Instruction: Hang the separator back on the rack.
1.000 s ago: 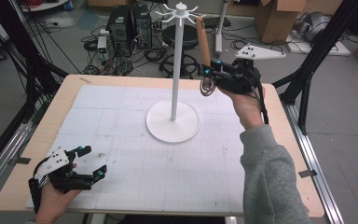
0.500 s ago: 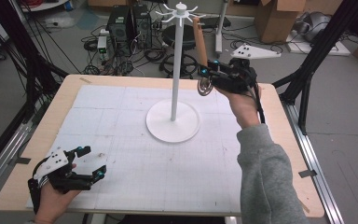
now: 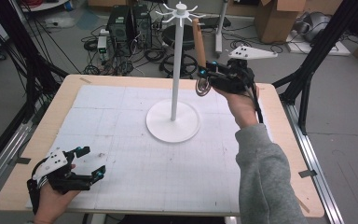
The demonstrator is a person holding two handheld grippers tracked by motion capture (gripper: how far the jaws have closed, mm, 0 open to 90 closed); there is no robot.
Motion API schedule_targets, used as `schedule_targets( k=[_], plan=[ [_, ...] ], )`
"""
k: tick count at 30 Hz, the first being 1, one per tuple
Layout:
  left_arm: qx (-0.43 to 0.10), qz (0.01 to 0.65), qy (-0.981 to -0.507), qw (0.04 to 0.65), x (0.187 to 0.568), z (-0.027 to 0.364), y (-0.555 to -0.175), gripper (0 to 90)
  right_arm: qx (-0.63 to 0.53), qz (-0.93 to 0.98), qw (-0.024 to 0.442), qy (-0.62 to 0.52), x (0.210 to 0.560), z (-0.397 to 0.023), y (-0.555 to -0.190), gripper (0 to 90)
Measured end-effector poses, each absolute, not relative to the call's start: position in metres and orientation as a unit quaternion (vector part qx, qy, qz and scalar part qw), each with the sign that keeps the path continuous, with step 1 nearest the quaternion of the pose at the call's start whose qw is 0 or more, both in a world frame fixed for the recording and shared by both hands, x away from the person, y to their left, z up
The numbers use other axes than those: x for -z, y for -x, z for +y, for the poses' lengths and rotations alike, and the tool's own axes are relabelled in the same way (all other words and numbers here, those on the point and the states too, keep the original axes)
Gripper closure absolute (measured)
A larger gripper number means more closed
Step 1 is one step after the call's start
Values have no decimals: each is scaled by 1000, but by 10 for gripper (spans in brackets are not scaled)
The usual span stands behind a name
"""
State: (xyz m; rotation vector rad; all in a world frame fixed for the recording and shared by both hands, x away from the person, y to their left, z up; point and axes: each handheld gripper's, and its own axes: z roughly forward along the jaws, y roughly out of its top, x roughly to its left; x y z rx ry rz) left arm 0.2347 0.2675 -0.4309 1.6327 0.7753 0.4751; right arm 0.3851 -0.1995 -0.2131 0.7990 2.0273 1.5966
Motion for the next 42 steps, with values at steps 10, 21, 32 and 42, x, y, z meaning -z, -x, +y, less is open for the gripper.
schedule_targets(
  k=[10, 21, 32, 42],
  plan=[
    [-205, 335, -700, 596, 431, 268, -234, 34, -574, 733, 219, -293, 216, -194, -390, 697],
    [-206, 336, -700, 595, 431, 269, -234, 34, -569, 729, 247, -290, 220, -184, -392, 639],
    [-208, 338, -699, 595, 431, 270, -235, 34, -587, 727, 230, -271, 231, -201, -382, 384],
    [-210, 341, -697, 595, 430, 268, -235, 34, -589, 750, 200, -225, 255, -211, -364, 74]
  ],
)
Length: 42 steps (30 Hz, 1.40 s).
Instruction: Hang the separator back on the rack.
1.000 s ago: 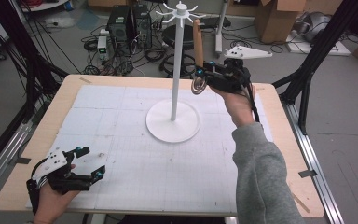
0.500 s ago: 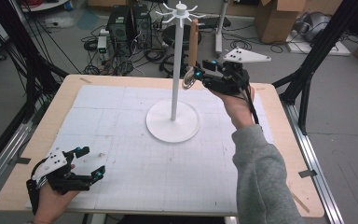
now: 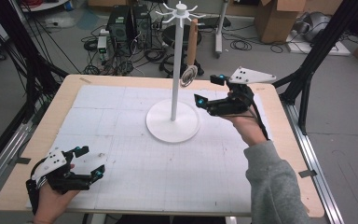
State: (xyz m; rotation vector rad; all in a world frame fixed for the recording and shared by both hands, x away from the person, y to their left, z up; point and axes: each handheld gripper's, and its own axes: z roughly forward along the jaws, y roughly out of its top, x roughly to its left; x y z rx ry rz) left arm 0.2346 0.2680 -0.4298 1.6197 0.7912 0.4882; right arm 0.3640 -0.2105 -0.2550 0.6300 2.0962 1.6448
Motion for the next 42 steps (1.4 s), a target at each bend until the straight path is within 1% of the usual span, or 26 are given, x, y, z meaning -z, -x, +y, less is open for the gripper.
schedule_targets(
  k=[1, 2, 3, 15, 23, 42],
  plan=[
    [-210, 341, -697, 595, 430, 268, -235, 34, -591, 749, 201, -225, 257, -211, -363, 8],
    [-209, 340, -698, 595, 430, 268, -236, 35, -590, 750, 196, -226, 259, -212, -362, 4],
    [-208, 340, -699, 594, 430, 267, -236, 35, -591, 752, 190, -223, 261, -213, -361, 4],
    [-206, 339, -699, 595, 431, 266, -241, 34, -577, 764, 186, -222, 284, -229, -351, 4],
    [-202, 333, -700, 598, 430, 261, -243, 34, -576, 769, 181, -212, 307, -242, -339, 4],
    [-198, 325, -706, 598, 430, 254, -245, 34, -591, 748, 177, -246, 354, -289, -322, 4]
  ],
)
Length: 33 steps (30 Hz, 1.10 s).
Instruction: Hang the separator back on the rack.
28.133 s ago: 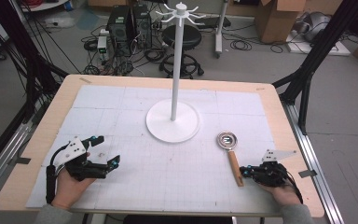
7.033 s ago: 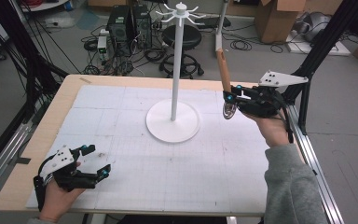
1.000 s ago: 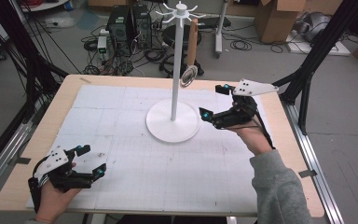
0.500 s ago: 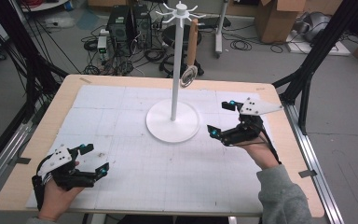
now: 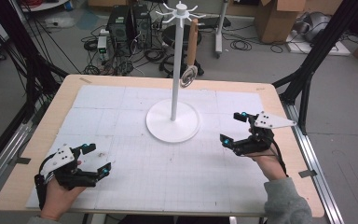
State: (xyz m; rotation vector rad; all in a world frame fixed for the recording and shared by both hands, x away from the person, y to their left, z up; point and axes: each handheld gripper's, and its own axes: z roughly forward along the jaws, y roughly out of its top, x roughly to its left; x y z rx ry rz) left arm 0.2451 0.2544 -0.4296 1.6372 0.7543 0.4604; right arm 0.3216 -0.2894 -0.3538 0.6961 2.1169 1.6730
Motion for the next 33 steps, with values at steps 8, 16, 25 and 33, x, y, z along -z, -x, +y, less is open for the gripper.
schedule_targets(
  k=[8, 16, 25, 33],
  plan=[
    [-200, 318, -708, 598, 428, 252, -243, 34, -588, 739, 173, -278, 380, -306, -311, 5],
    [-197, 315, -709, 599, 429, 249, -245, 34, -602, 718, 179, -299, 387, -330, -298, 4],
    [-198, 316, -706, 602, 429, 249, -247, 34, -604, 715, 186, -299, 394, -353, -287, 5],
    [-202, 327, -698, 604, 430, 252, -250, 34, -594, 712, 190, -324, 404, -373, -281, 5]
  ],
)
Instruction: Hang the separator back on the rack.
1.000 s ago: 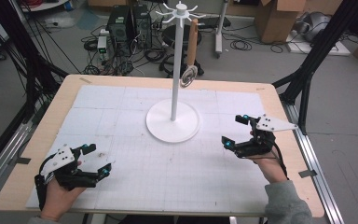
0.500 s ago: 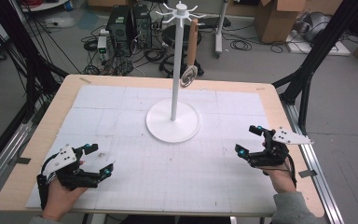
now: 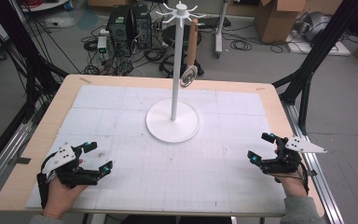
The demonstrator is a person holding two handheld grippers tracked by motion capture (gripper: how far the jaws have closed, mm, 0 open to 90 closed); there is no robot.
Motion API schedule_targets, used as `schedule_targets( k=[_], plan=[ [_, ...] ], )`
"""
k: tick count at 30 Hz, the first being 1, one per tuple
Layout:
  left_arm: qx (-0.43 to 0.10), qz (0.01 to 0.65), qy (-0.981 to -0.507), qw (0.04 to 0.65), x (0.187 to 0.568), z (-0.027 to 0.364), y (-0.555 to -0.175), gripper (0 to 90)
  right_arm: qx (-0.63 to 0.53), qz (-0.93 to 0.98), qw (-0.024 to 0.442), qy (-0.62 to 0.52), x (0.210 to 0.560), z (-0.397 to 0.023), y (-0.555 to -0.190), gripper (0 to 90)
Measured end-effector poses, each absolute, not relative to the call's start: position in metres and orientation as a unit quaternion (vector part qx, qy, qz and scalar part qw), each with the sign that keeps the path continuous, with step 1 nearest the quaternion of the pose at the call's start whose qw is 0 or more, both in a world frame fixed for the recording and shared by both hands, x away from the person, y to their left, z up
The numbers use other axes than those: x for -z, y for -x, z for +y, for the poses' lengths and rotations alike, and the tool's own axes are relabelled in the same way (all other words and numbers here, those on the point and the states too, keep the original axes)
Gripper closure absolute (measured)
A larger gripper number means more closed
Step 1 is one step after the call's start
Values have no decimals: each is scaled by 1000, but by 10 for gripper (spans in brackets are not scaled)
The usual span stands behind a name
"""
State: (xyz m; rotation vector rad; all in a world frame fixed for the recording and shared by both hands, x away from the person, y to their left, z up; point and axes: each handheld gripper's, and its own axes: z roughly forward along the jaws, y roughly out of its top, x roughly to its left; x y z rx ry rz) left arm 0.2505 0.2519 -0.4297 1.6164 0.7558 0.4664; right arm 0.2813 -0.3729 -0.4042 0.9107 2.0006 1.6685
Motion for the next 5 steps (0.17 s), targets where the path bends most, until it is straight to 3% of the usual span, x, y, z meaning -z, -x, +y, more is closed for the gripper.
schedule_targets(
  k=[5],
  plan=[
    [-200, 327, -697, 606, 430, 250, -254, 34, -594, 714, 191, -318, 405, -372, -278, 5]
  ],
)
